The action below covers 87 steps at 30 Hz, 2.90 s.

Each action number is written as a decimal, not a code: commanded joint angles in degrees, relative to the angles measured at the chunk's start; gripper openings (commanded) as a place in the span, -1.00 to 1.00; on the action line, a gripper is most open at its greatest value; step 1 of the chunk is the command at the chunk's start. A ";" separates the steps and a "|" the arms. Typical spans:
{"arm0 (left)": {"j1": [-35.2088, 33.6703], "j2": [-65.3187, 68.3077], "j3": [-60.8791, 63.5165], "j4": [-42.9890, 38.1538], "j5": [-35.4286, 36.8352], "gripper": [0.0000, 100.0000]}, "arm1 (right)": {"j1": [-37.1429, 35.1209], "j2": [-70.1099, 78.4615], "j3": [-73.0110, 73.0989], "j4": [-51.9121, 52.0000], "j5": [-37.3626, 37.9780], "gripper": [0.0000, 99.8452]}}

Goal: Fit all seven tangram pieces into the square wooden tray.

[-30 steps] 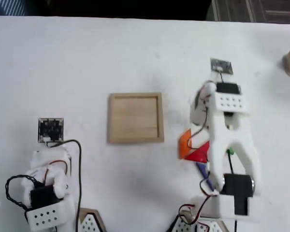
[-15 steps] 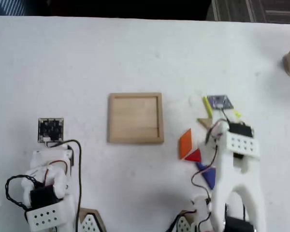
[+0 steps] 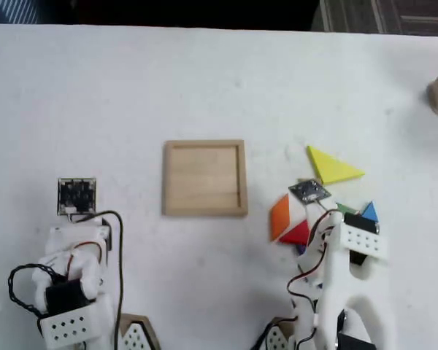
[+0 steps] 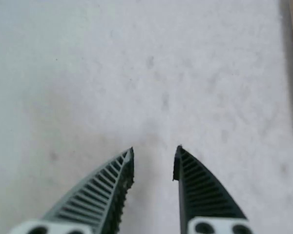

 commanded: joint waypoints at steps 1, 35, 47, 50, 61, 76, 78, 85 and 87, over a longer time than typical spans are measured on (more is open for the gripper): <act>-0.57 -0.40 -0.53 -1.14 0.44 -0.70 | 1.01 -1.63 2.20 -7.87 -0.18 -0.57; -0.57 -0.40 -0.53 -1.14 0.44 -0.70 | -4.44 -1.63 0.09 -22.37 -14.33 -0.75; -0.57 -0.40 -0.53 -1.14 0.44 -0.70 | -4.53 -2.15 -1.67 -21.41 -14.42 -0.89; -0.66 -0.40 -0.53 -1.14 0.44 -0.70 | -4.35 -2.15 -4.92 -18.15 -14.51 -0.89; -2.07 -0.40 -0.62 -1.14 0.44 -0.70 | -4.79 -2.15 -14.24 -10.24 -14.59 -0.87; -2.07 -0.40 -0.62 -1.14 0.44 -0.70 | -12.35 -1.54 -9.85 -16.92 -20.13 -0.60; -2.07 -0.40 -0.62 -1.23 0.44 -0.70 | -12.62 -1.54 -9.05 -16.75 -17.93 -0.59; -2.07 -0.40 -0.62 -1.32 0.44 -0.69 | -13.41 -1.54 -8.26 -17.19 -16.18 -0.45; -2.07 -0.40 -0.62 -1.32 0.44 -0.69 | -14.29 -1.54 -7.47 -17.19 -16.26 -0.45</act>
